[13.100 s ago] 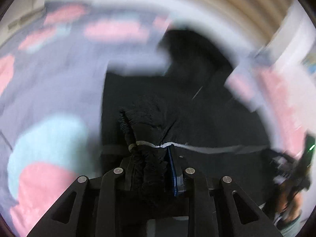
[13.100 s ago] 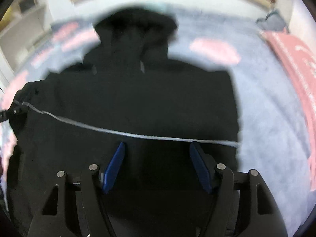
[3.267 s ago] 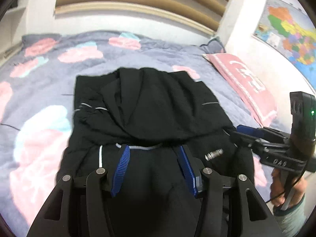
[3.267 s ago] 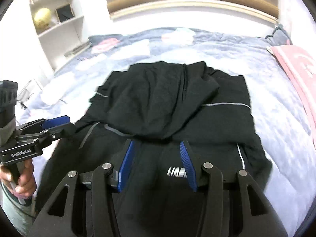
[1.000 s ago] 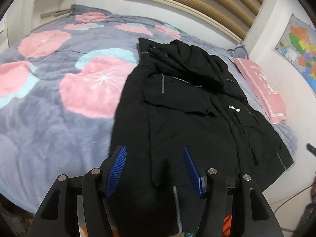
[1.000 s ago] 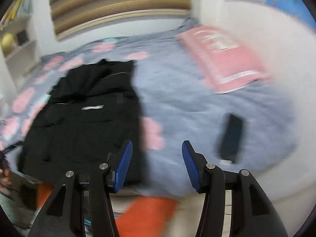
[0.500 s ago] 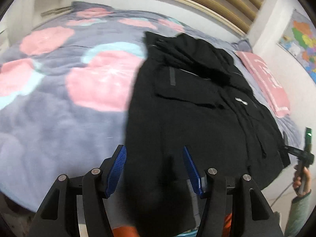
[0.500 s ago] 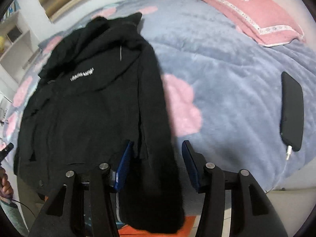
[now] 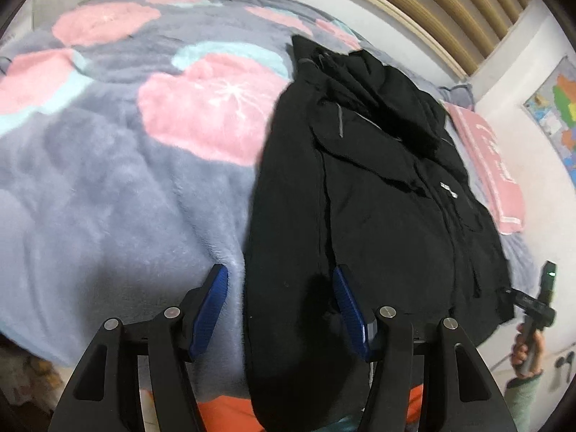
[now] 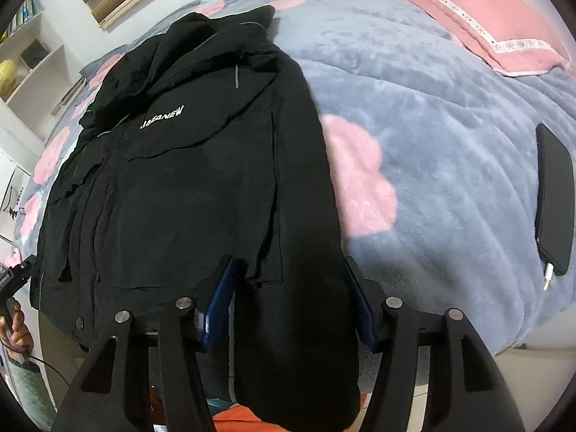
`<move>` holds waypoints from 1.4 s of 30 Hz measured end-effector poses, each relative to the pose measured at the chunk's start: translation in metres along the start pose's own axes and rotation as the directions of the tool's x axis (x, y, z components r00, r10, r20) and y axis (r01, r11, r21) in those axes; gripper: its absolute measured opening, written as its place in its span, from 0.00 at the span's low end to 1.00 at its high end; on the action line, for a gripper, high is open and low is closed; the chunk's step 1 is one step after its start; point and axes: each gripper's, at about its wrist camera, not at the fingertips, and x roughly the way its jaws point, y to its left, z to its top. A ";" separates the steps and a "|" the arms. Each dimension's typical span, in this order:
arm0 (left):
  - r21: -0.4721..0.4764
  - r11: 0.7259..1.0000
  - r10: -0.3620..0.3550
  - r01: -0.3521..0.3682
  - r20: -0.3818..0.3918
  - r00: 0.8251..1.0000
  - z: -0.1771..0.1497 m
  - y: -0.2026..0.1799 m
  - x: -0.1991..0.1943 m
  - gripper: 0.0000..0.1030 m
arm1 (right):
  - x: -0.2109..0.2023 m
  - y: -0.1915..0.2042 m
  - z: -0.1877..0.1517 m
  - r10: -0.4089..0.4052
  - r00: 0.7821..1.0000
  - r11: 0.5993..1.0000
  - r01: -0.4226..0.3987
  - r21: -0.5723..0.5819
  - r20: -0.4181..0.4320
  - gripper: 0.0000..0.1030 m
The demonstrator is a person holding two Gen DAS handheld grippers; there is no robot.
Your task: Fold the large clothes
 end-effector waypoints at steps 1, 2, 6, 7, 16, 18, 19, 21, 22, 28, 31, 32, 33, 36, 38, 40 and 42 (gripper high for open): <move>0.010 1.000 0.006 -0.006 0.014 1.000 -0.001 -0.001 -0.005 0.59 | -0.002 0.000 0.000 0.004 1.000 1.000 -0.004 -0.001 0.006 0.62; 0.023 1.000 0.013 -0.013 0.026 1.000 -0.002 -0.004 -0.008 0.59 | -0.004 -0.002 -0.001 0.014 1.000 1.000 -0.014 0.000 0.011 0.62; 0.092 0.995 0.020 -0.022 0.015 1.000 0.006 -0.021 0.000 0.59 | -0.002 -0.004 0.000 0.039 0.999 0.999 -0.039 0.003 0.007 0.62; 0.094 0.995 0.025 -0.026 0.006 1.000 0.009 -0.023 0.006 0.59 | 0.001 -0.004 0.001 0.042 0.999 0.999 -0.042 0.005 0.005 0.62; -0.018 0.998 -0.061 0.060 -0.065 0.996 0.027 -0.002 0.044 0.59 | 0.009 -0.003 0.001 0.106 0.994 0.994 -0.106 -0.008 -0.026 0.62; -0.032 0.988 -0.156 0.154 -0.062 0.986 0.023 -0.003 0.035 0.59 | 0.002 0.004 0.000 0.145 0.989 0.989 -0.145 -0.022 -0.033 0.58; -0.039 0.975 -0.222 0.220 -0.057 0.973 0.022 -0.004 0.029 0.59 | -0.005 0.009 0.000 0.184 0.983 0.982 -0.185 -0.029 -0.028 0.56; -0.025 0.945 -0.327 0.326 -0.033 0.945 0.021 -0.014 0.013 0.59 | -0.019 0.017 0.002 0.237 0.972 0.970 -0.237 -0.048 0.004 0.56; -0.007 0.936 -0.351 0.351 -0.015 0.936 0.021 -0.019 0.006 0.59 | -0.023 0.020 0.003 0.251 0.968 0.967 -0.250 -0.055 0.014 0.56; -0.020 0.931 -0.364 0.363 -0.012 0.931 0.018 -0.027 0.012 0.59 | -0.002 0.012 -0.009 0.188 0.981 0.982 -0.189 -0.002 -0.037 0.56; -0.009 0.960 -0.280 0.280 -0.044 0.959 -0.007 -0.021 0.014 0.59 | 0.007 -0.002 -0.028 0.197 0.978 0.980 -0.194 0.041 -0.075 0.56; -0.015 0.963 -0.270 0.269 -0.060 0.961 -0.015 -0.016 0.014 0.59 | 0.009 -0.005 -0.034 0.220 0.972 0.975 -0.217 0.052 -0.085 0.56; -0.030 0.961 -0.275 0.274 -0.074 0.958 -0.023 -0.012 0.013 0.59 | 0.009 -0.005 -0.038 0.234 0.968 0.972 -0.230 0.053 -0.088 0.56; -0.055 0.961 -0.275 0.271 -0.090 0.957 -0.037 -0.009 0.016 0.59 | 0.004 0.006 -0.040 0.228 0.970 0.974 -0.226 0.031 -0.081 0.42; -0.054 0.963 -0.266 0.262 -0.074 0.961 -0.033 -0.016 0.019 0.58 | -0.003 0.013 -0.032 0.243 0.969 0.970 -0.242 0.029 -0.048 0.29; -0.056 0.966 -0.257 0.254 -0.046 0.965 -0.026 -0.021 0.020 0.28 | -0.012 0.017 -0.019 0.230 0.973 0.973 -0.230 0.029 -0.018 0.17; -0.075 0.961 -0.267 0.265 -0.020 0.964 -0.016 -0.022 0.017 0.11 | -0.021 0.019 -0.008 0.262 0.965 0.964 -0.262 0.035 0.014 0.14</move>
